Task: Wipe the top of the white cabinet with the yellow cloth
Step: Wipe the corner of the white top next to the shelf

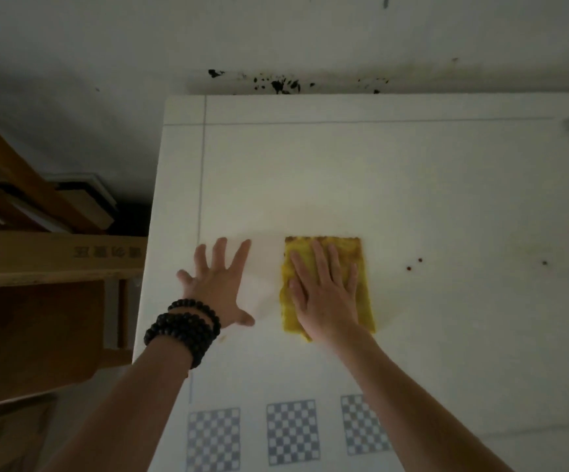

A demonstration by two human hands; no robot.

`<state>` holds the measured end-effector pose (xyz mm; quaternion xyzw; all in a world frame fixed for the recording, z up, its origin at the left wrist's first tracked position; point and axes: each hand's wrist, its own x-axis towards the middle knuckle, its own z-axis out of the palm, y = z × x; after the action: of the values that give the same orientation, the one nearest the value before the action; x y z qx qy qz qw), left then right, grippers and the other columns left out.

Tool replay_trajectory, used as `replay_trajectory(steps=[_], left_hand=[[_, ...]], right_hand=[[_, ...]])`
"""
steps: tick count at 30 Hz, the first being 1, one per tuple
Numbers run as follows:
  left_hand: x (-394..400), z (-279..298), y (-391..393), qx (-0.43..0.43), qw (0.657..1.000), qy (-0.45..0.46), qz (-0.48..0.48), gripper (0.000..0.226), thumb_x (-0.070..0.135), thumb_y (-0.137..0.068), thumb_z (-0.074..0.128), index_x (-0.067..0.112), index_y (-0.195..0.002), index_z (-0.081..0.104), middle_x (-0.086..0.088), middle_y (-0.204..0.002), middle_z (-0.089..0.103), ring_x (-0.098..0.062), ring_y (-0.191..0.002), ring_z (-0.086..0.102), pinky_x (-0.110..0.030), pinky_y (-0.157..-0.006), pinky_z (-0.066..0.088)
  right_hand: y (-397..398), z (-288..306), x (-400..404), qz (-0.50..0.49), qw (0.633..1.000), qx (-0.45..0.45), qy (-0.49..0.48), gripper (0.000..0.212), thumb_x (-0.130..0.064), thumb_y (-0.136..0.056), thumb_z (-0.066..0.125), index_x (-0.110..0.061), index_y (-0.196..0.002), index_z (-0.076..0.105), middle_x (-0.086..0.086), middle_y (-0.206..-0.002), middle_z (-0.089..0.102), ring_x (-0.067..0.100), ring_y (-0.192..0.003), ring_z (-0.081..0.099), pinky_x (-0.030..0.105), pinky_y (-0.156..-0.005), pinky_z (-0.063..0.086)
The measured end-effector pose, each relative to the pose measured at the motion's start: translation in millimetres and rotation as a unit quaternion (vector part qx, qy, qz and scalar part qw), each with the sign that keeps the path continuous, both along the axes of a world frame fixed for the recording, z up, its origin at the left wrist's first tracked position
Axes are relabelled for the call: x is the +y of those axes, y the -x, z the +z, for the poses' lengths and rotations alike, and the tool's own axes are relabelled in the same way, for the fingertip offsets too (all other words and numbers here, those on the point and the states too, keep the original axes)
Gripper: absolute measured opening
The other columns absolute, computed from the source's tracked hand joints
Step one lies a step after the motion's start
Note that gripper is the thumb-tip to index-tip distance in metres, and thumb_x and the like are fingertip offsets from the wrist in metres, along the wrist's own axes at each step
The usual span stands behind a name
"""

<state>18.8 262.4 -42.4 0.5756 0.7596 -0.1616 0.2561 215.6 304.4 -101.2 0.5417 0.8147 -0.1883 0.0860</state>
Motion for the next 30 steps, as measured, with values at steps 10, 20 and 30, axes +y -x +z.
replay_trajectory(steps=[10, 20, 30], left_hand=[[40.0, -6.7, -47.4, 0.023, 0.998, 0.030, -0.049, 0.137, 0.065, -0.055, 0.082, 0.037, -0.149, -0.013, -0.003, -0.154, -0.015, -0.040, -0.140, -0.001, -0.065, -0.099, 0.036], [45.4, -8.6, -49.3, 0.032, 0.997, 0.049, -0.042, 0.136, 0.062, -0.058, 0.083, 0.035, -0.150, -0.014, -0.004, -0.153, -0.020, -0.044, -0.139, -0.004, -0.065, -0.096, 0.039], [42.7, -7.4, -29.8, 0.014, 0.998, -0.013, -0.068, 0.131, 0.069, -0.057, 0.078, 0.034, -0.148, -0.009, -0.001, -0.153, -0.007, -0.035, -0.138, 0.008, -0.054, -0.094, 0.043]], right_hand=[[-30.7, 3.3, 39.9, -0.045, 0.999, -0.006, -0.002, 0.056, -0.056, -0.105, 0.012, -0.049, -0.157, -0.007, -0.005, -0.168, -0.025, 0.022, -0.152, -0.027, 0.057, -0.118, -0.020], [2.6, -3.6, 83.6, -0.045, 0.998, 0.031, -0.039, 0.056, -0.054, -0.105, 0.013, -0.044, -0.159, 0.000, 0.000, -0.171, -0.014, 0.027, -0.155, -0.017, 0.060, -0.120, -0.012], [22.4, -3.5, 75.9, 0.014, 0.999, 0.011, -0.034, 0.057, -0.055, -0.104, 0.010, -0.045, -0.159, 0.000, -0.002, -0.170, -0.019, 0.024, -0.153, -0.023, 0.060, -0.118, -0.017]])
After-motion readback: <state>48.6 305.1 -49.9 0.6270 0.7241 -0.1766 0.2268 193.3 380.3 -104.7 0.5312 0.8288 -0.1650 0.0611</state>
